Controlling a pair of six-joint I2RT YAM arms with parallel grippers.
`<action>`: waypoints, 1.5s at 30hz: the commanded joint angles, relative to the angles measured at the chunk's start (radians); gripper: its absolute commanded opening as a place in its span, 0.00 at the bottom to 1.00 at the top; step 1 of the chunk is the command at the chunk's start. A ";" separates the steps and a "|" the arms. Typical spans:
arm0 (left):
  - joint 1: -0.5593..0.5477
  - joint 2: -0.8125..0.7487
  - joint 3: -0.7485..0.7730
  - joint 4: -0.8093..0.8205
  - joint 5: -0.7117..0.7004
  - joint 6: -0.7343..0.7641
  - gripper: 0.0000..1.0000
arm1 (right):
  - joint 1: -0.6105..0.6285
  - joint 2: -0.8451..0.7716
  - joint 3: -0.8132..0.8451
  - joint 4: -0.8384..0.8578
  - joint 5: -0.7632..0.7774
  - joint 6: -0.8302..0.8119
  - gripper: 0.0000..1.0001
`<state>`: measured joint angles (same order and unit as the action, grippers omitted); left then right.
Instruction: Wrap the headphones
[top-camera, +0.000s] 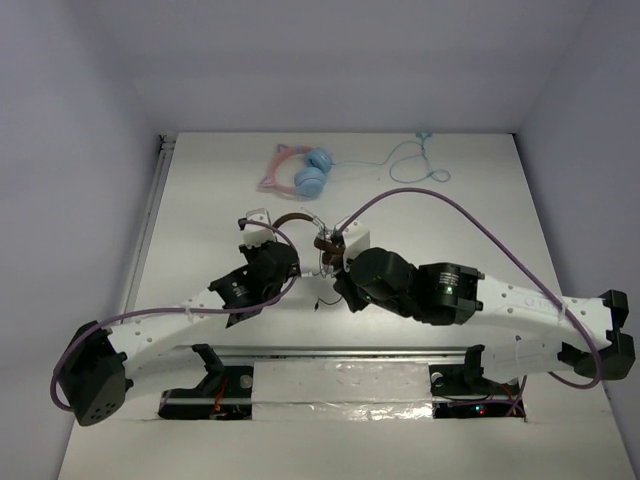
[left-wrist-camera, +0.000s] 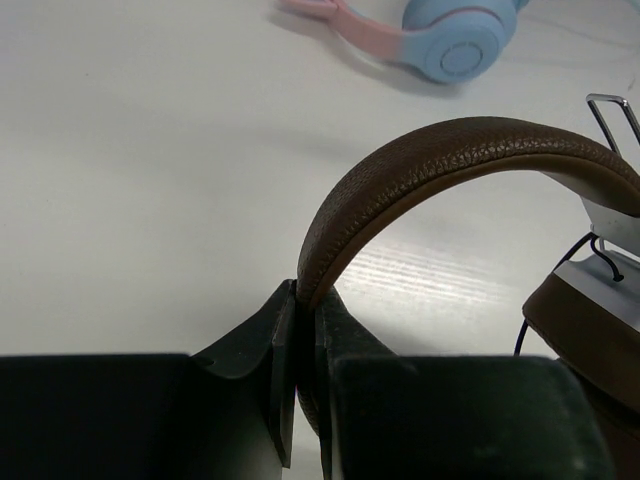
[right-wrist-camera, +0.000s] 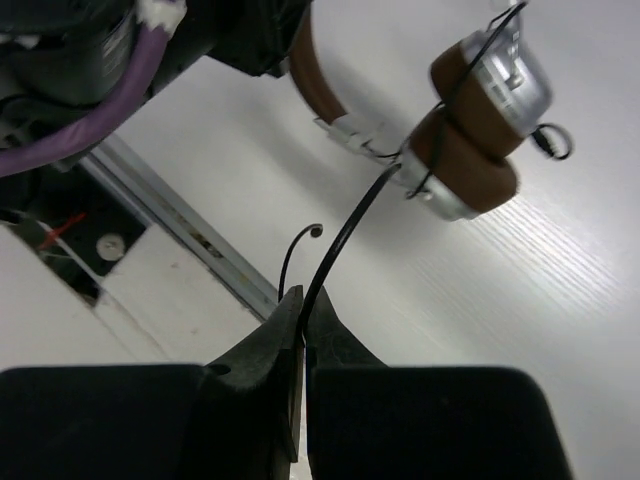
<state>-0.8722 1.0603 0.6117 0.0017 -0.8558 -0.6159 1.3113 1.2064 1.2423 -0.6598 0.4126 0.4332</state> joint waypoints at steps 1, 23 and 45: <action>-0.043 -0.054 -0.007 -0.066 -0.054 -0.033 0.00 | -0.003 0.039 0.088 -0.135 0.092 -0.103 0.00; -0.183 -0.105 0.025 -0.218 0.106 -0.035 0.00 | -0.159 0.116 0.085 -0.205 0.330 -0.205 0.00; -0.183 -0.253 0.114 -0.220 0.409 0.045 0.00 | -0.331 0.116 -0.067 0.185 0.240 -0.191 0.00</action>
<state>-1.0527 0.8673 0.6575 -0.2955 -0.5037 -0.5789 1.0080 1.3575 1.2121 -0.6083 0.6884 0.2283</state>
